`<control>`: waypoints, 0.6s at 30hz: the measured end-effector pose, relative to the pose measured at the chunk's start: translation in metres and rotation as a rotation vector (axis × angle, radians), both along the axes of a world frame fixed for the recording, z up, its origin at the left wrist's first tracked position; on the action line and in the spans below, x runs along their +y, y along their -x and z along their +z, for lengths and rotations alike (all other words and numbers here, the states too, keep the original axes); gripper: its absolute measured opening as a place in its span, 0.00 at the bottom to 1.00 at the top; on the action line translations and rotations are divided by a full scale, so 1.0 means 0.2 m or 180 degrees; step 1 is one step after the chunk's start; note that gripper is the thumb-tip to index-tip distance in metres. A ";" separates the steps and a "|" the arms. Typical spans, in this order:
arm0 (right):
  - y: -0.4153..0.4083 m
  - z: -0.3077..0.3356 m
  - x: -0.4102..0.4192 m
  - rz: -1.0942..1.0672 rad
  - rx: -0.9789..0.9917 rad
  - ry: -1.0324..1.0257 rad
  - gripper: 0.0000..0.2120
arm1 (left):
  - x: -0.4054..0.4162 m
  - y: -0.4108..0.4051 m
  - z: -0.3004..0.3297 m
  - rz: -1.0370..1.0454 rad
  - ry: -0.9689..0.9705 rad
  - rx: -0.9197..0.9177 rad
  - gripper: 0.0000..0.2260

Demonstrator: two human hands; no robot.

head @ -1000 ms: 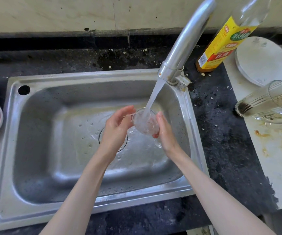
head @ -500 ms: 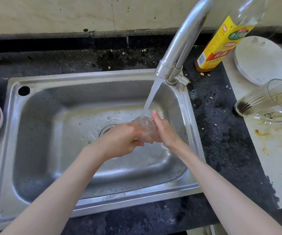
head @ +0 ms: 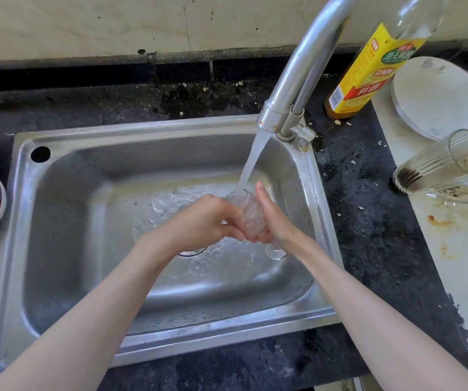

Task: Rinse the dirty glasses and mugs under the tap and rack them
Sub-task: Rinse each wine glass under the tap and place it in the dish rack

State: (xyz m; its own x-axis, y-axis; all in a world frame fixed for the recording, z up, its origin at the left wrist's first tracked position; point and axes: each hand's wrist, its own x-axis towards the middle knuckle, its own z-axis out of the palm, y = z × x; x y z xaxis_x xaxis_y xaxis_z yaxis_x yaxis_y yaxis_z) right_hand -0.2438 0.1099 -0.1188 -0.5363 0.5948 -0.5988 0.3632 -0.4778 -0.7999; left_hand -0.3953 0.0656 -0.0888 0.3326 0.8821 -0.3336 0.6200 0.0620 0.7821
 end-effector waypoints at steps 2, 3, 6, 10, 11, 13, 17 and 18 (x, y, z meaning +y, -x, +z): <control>0.00 -0.01 0.00 -0.0136 0.0120 -0.0183 0.30 | 0.02 -0.02 0.00 0.0449 -0.0102 -0.0084 0.08; 0.00 -0.01 -0.01 -0.0181 0.0092 -0.0427 0.24 | 0.02 -0.02 -0.02 0.0685 -0.0122 -0.0116 0.11; 0.01 0.01 -0.03 -0.0262 0.0142 -0.0709 0.16 | 0.01 -0.04 -0.03 0.0923 -0.0269 -0.0196 0.10; 0.03 0.03 0.00 -0.0149 0.0322 0.0005 0.30 | 0.02 0.02 0.01 -0.0127 -0.0337 -0.0060 0.09; 0.04 0.02 0.00 0.0000 0.0287 0.0137 0.32 | 0.03 0.04 0.02 -0.0355 -0.0265 0.0198 0.08; 0.05 0.01 -0.01 0.0136 0.0207 0.0088 0.35 | 0.04 0.07 0.03 -0.0277 -0.0127 0.0563 0.04; 0.09 0.00 -0.04 -0.0190 0.0047 -0.0419 0.19 | 0.03 0.03 0.02 0.0996 -0.0299 0.0340 0.13; 0.10 0.00 -0.04 -0.0238 -0.0005 -0.0504 0.16 | 0.03 0.02 0.02 0.1038 -0.0343 0.0181 0.13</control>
